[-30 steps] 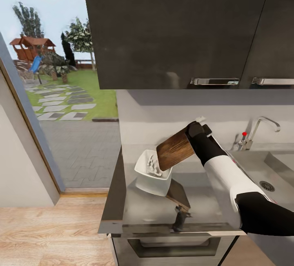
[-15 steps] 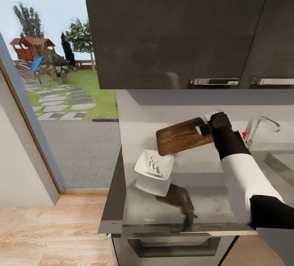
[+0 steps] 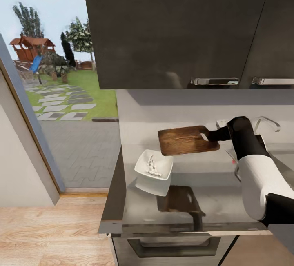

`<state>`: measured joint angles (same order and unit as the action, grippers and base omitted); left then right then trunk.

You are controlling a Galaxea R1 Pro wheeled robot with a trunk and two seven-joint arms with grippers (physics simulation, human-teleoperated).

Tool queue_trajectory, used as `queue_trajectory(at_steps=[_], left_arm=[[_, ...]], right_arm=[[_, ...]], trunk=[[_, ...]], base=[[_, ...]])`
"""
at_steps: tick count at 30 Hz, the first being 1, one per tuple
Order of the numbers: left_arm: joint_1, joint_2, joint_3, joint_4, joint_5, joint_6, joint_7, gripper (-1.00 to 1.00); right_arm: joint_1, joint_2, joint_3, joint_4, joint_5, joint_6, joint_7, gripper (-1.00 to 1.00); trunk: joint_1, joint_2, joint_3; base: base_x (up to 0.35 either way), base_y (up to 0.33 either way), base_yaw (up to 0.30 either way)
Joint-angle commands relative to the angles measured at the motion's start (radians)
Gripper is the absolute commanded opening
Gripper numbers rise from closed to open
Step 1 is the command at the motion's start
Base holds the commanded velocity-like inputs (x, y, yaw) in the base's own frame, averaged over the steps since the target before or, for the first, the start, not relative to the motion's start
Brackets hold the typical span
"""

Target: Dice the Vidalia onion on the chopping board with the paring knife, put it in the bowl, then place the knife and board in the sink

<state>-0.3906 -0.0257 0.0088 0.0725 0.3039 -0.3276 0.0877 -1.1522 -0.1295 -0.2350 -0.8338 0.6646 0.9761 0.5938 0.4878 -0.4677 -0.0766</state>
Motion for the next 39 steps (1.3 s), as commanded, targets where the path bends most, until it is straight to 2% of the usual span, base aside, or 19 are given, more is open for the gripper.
queue_trajectory(at_steps=[1,7,11,17,19,22,23,25,27,29,34,36,39], left_arm=[[-0.002,0.0,0.0,0.004,0.001,-0.007,0.001,1.0],[-0.002,0.0,0.0,0.004,0.001,-0.007,0.001,1.0],[-0.002,0.001,0.0,0.004,0.001,-0.007,0.004,1.0],[-0.002,0.005,0.002,0.004,0.001,-0.008,0.006,1.0],[-0.002,0.006,0.002,0.004,0.001,-0.008,0.006,1.0],[-0.002,0.007,0.002,0.004,0.001,-0.008,0.006,1.0],[-0.002,0.007,0.002,0.004,0.001,-0.008,0.006,1.0],[-0.002,0.007,0.002,0.004,0.001,-0.008,0.006,1.0],[-0.002,0.007,0.002,0.004,0.001,-0.008,0.006,1.0],[-0.002,0.007,0.002,0.004,0.001,-0.008,0.006,1.0],[-0.002,0.007,0.001,0.004,0.001,-0.008,0.007,1.0],[-0.002,0.007,0.002,0.004,0.001,-0.008,0.008,1.0],[-0.002,0.007,0.002,0.004,0.001,-0.008,0.01,1.0]], right_arm=[[-0.001,-0.002,-0.002,0.012,0.004,0.002,0.028,-1.0],[0.002,-0.004,-0.001,0.026,0.008,-0.009,0.044,-1.0],[0.006,-0.006,-0.003,0.062,0.009,-0.089,0.044,-1.0],[0.008,-0.056,-0.01,0.175,0.006,-0.228,0.039,-1.0],[0.008,-0.066,-0.047,0.199,0.006,-0.257,0.032,-1.0],[0.008,-0.074,-0.182,0.232,0.006,-0.276,0.009,-1.0],[0.008,-0.074,-0.207,0.238,0.007,-0.28,0.003,-1.0],[0.007,-0.075,-0.288,0.26,0.008,-0.303,-0.031,-1.0],[0.008,-0.076,-0.334,0.273,0.008,-0.337,-0.085,-1.0],[0.008,-0.077,-0.353,0.279,0.006,-0.349,-0.127,-1.0],[0.008,-0.075,-0.369,0.3,0.006,-0.354,-0.156,-1.0],[0.008,-0.075,-0.374,0.326,0.006,-0.358,-0.21,-1.0],[0.008,-0.074,-0.376,0.333,0.005,-0.36,-0.249,-1.0]], trunk=[[0.001,-0.002,-0.002],[0.001,-0.002,-0.002],[0.001,-0.002,-0.002],[0.001,-0.002,-0.002],[0.001,-0.002,-0.002],[0.001,-0.002,-0.002],[0.001,-0.002,-0.002],[0.001,-0.002,-0.002],[0.001,-0.002,-0.002],[0.001,-0.002,-0.002],[0.001,-0.002,-0.002],[0.001,-0.002,-0.002],[0.001,-0.002,-0.002]], base=[[0.0,0.0,0.0],[0.0,0.0,0.0],[0.0,0.0,0.0],[0.0,0.0,0.0],[0.0,0.0,0.0],[0.0,0.0,0.0],[0.0,0.0,0.0],[0.0,0.0,0.0],[0.0,0.0,0.0],[0.0,0.0,0.0],[0.0,-0.001,0.0],[0.0,-0.15,0.0],[0.01,-0.262,0.0]])
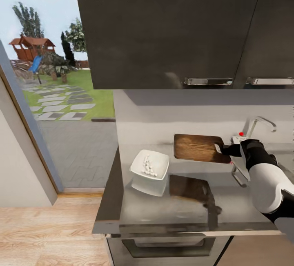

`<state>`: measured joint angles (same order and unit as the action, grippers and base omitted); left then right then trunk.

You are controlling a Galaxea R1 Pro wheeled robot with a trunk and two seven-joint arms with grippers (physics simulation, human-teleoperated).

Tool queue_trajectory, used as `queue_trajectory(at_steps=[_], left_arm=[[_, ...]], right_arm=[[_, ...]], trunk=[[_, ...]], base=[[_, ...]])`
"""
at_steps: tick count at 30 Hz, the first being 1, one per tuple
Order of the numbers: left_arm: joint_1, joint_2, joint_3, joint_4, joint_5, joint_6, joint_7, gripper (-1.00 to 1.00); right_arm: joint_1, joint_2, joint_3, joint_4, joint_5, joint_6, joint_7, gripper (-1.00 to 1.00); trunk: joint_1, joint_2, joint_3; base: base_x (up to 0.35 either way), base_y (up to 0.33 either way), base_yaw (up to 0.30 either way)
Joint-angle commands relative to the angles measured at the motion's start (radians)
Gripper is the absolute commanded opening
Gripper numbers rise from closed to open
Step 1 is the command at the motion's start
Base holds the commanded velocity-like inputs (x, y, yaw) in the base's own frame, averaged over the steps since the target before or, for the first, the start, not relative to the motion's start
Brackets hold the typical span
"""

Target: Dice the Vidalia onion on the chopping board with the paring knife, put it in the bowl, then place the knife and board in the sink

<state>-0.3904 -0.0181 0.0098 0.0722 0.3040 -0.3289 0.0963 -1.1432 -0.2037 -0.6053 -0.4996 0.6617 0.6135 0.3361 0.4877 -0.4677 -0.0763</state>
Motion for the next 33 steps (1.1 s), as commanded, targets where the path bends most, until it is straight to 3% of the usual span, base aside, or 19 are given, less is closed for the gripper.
queue_trajectory(at_steps=[1,16,33], left_arm=[[-0.002,0.0,0.001,0.004,0.001,-0.007,0.002,1.0],[-0.002,0.0,0.0,0.004,0.001,-0.007,0.003,1.0],[-0.002,0.0,0.001,0.004,0.001,-0.007,0.003,1.0]], right_arm=[[-0.001,0.001,-0.006,0.0,0.007,0.002,0.003,-1.0],[-0.001,0.001,-0.007,0.003,0.007,0.002,-0.006,-1.0],[-0.001,0.001,-0.007,0.003,0.008,0.002,-0.008,-1.0]], trunk=[[0.001,-0.002,-0.002],[0.001,-0.002,-0.002],[0.001,-0.002,-0.002]], base=[[0.043,-0.294,0.0],[-0.015,-0.321,0.0],[-0.162,-0.302,0.0]])
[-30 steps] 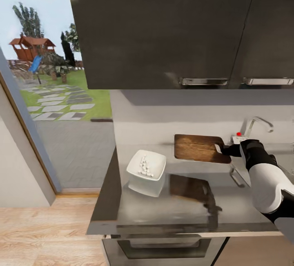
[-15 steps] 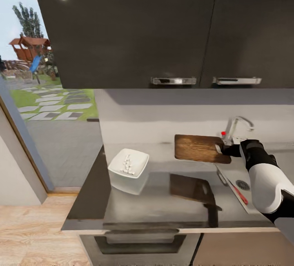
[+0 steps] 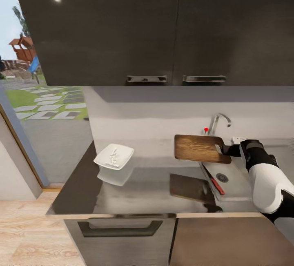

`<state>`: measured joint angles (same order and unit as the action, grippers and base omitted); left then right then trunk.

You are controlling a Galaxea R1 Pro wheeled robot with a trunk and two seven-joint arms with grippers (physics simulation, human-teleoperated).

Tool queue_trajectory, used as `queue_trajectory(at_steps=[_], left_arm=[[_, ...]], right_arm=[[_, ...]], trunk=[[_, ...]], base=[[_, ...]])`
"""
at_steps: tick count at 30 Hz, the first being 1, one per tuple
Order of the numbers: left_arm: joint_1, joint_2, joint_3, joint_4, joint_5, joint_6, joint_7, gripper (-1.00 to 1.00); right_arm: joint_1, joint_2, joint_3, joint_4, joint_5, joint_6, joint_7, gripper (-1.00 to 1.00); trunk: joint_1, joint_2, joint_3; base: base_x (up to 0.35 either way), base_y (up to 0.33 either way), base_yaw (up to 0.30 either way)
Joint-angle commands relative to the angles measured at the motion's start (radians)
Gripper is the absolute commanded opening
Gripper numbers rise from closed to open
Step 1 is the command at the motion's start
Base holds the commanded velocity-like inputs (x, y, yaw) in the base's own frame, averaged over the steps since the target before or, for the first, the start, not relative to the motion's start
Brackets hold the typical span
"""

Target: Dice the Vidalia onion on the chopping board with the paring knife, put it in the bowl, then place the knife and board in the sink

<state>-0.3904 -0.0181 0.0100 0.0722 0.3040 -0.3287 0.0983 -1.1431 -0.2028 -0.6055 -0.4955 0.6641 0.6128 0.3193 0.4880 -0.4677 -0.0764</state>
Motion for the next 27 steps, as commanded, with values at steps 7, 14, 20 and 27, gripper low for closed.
queue_trajectory(at_steps=[7,14,20,27], left_arm=[[-0.002,0.0,0.0,0.004,0.001,-0.007,0.002,1.0],[-0.002,0.0,0.001,0.004,0.001,-0.007,0.002,1.0],[-0.002,0.0,0.001,0.004,0.001,-0.007,0.001,1.0],[-0.002,0.0,0.001,0.004,0.001,-0.007,0.001,1.0]], right_arm=[[-0.001,0.0,-0.007,-0.002,0.006,0.002,0.005,-1.0],[-0.001,0.002,-0.006,0.011,0.005,0.002,-0.025,-1.0],[-0.001,0.002,-0.007,0.019,0.005,0.001,-0.049,-1.0],[-0.001,0.007,-0.01,0.048,0.001,-0.046,-0.074,-1.0]], trunk=[[0.0,-0.002,-0.002],[0.0,-0.002,-0.002],[0.0,-0.002,-0.002],[0.0,-0.002,-0.002]], base=[[-0.103,-0.325,0.0],[-0.093,-0.326,0.0],[-0.035,-0.317,0.0],[-0.002,-0.088,0.0]])
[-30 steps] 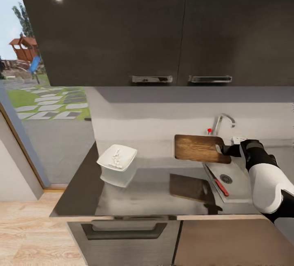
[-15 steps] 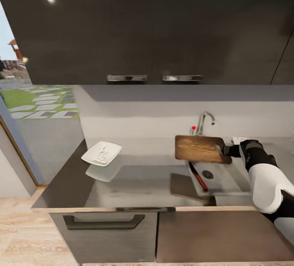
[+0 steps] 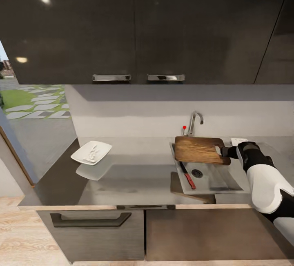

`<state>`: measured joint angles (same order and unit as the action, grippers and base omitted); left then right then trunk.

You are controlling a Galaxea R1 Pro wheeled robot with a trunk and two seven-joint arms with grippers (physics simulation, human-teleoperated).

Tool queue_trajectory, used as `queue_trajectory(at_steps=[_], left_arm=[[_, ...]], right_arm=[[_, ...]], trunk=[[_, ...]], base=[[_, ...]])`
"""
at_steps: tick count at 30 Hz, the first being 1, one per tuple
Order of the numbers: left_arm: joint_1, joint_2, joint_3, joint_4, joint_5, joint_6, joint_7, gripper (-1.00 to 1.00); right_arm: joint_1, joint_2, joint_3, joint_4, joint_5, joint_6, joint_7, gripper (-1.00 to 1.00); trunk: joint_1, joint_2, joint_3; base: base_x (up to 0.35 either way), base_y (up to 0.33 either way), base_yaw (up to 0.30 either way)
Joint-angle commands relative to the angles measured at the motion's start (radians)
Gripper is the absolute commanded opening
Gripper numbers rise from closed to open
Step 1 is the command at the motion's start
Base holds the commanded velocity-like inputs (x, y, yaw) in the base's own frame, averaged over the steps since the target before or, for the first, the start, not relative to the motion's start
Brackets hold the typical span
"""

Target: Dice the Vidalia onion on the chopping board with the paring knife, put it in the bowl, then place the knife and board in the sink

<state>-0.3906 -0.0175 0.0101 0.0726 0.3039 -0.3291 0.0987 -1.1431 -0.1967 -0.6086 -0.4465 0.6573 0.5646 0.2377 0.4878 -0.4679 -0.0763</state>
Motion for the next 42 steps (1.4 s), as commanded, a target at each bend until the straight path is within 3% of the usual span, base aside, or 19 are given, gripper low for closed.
queue_trajectory(at_steps=[1,6,11,12,13,14,18,21,28,42], left_arm=[[-0.002,0.0,0.001,0.004,0.001,-0.007,0.001,1.0],[-0.002,-0.001,0.001,0.004,0.001,-0.007,0.0,1.0],[-0.002,-0.001,0.001,0.004,0.001,-0.007,-0.001,1.0],[-0.002,-0.001,0.001,0.004,0.001,-0.007,-0.001,1.0],[-0.002,-0.001,0.001,0.004,0.001,-0.007,-0.002,1.0],[-0.002,0.0,0.001,0.004,0.001,-0.007,-0.001,1.0],[-0.002,-0.001,0.001,0.004,0.001,-0.007,-0.002,1.0],[-0.002,-0.001,0.001,0.004,0.001,-0.007,-0.002,1.0],[-0.002,-0.001,0.001,0.004,0.001,-0.007,-0.002,1.0],[-0.002,-0.001,0.001,0.004,0.001,-0.007,-0.002,1.0]], right_arm=[[-0.001,0.002,-0.022,0.0,-0.008,0.001,-0.013,-1.0],[-0.003,0.007,-0.097,0.003,-0.125,-0.023,-0.143,-1.0],[-0.003,0.075,-0.113,0.003,-0.168,-0.13,-0.341,-1.0],[-0.003,0.093,-0.114,0.005,-0.175,-0.161,-0.39,-1.0],[-0.003,0.13,-0.117,0.017,-0.197,-0.205,-0.477,-1.0],[-0.003,0.145,-0.118,0.024,-0.217,-0.217,-0.513,-1.0],[-0.003,0.175,-0.117,0.041,-0.354,-0.247,-0.611,-1.0],[-0.003,0.182,-0.117,0.047,-0.406,-0.255,-0.653,-1.0],[-0.003,0.186,-0.116,0.089,-0.419,-0.318,-0.702,-1.0],[-0.003,0.186,-0.118,0.109,-0.421,-0.331,-0.718,-1.0]], trunk=[[0.001,-0.002,-0.002],[0.001,-0.002,-0.002],[0.001,-0.002,-0.002],[0.001,-0.002,-0.002],[0.001,-0.002,-0.002],[0.001,-0.002,-0.002],[0.001,-0.002,-0.002],[0.001,-0.002,-0.002],[0.001,-0.002,-0.002],[0.001,-0.002,-0.002]], base=[[0.0,-0.004,0.0],[0.0,-0.001,0.0],[0.0,0.0,0.0],[0.0,0.0,0.0],[0.0,0.0,0.0],[0.0,0.0,0.0],[0.0,0.0,0.0],[0.0,0.0,0.0],[-0.005,0.0,0.0],[-0.122,0.045,0.0]])
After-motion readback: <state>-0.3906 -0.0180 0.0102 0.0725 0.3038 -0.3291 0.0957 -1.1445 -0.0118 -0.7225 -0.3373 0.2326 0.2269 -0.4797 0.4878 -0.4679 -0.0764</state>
